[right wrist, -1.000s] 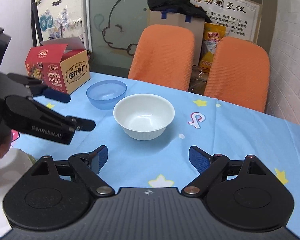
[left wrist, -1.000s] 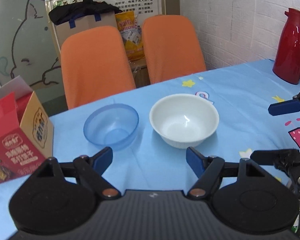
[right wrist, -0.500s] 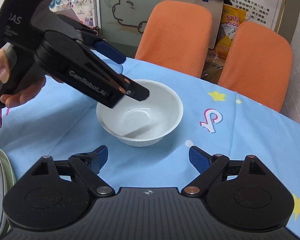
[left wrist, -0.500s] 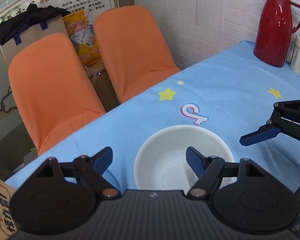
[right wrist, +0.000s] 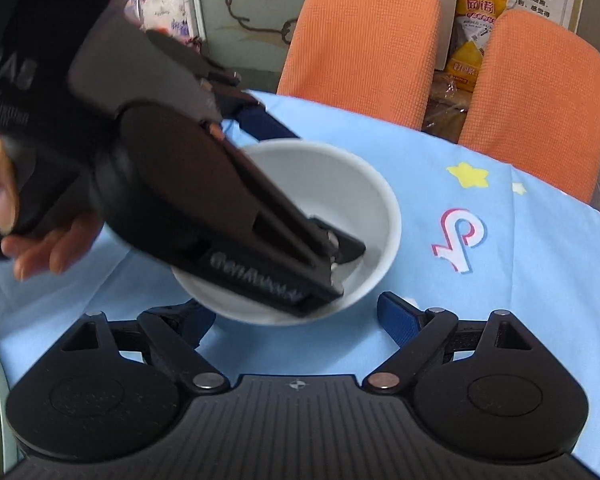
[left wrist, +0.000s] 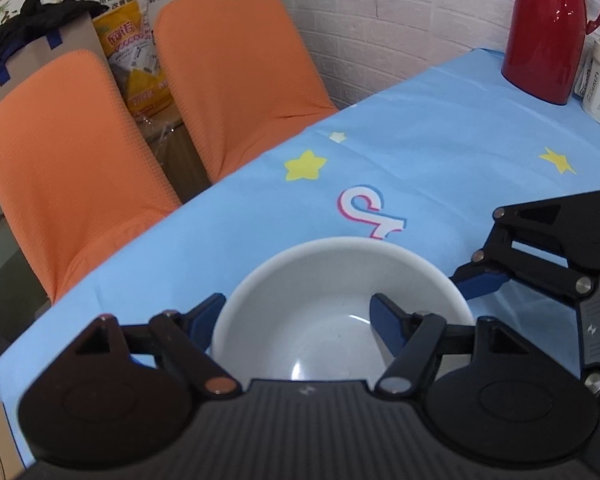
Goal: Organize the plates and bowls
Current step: 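Grasp the white bowl rim with the left gripper and lift it, then lower the white bowl into the steel bowl and open the left gripper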
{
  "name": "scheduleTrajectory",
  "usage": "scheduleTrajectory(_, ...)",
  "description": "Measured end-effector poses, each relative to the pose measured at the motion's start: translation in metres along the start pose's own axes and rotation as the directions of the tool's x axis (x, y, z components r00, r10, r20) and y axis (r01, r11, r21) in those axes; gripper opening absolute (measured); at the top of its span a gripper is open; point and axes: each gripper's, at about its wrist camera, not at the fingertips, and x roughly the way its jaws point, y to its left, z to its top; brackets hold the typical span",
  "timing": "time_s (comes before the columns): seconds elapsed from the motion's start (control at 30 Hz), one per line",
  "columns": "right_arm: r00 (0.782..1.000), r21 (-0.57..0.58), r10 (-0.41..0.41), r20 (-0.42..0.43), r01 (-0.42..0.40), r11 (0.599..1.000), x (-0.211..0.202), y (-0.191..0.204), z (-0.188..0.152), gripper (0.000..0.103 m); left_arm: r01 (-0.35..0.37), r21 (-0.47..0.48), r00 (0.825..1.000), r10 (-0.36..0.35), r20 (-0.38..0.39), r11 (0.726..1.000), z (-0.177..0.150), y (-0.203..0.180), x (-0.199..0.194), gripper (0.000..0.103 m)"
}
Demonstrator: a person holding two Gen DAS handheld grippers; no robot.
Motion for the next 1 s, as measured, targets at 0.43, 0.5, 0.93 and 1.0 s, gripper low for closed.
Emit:
scheduleTrajectory(0.43, 0.993, -0.016, -0.041, 0.106, 0.043, 0.999, -0.049, 0.010, -0.004, 0.103, -0.011, -0.036, 0.998, 0.013, 0.066, 0.999, 0.005, -0.022, -0.038, 0.073)
scheduleTrajectory(0.5, 0.992, -0.016, -0.046, 0.121, 0.048, 0.999, -0.064, 0.013, -0.009, 0.103, -0.024, -0.025, 0.995, 0.026, 0.092, 0.999, 0.004, -0.035, -0.053, 0.073)
scheduleTrajectory(0.93, 0.958, 0.002, -0.143, 0.247, 0.148, 0.989, -0.165, 0.063, -0.092, 0.103, 0.035, -0.108, 0.990, -0.020, 0.141, 0.994, -0.037, -0.125, -0.128, 0.072)
scheduleTrajectory(1.0, 0.956, 0.019, -0.147, 0.255, 0.147, 0.989, -0.177, 0.077, -0.109, 0.103, 0.047, -0.104, 0.989, -0.031, 0.146, 0.994, -0.047, -0.141, -0.137, 0.072)
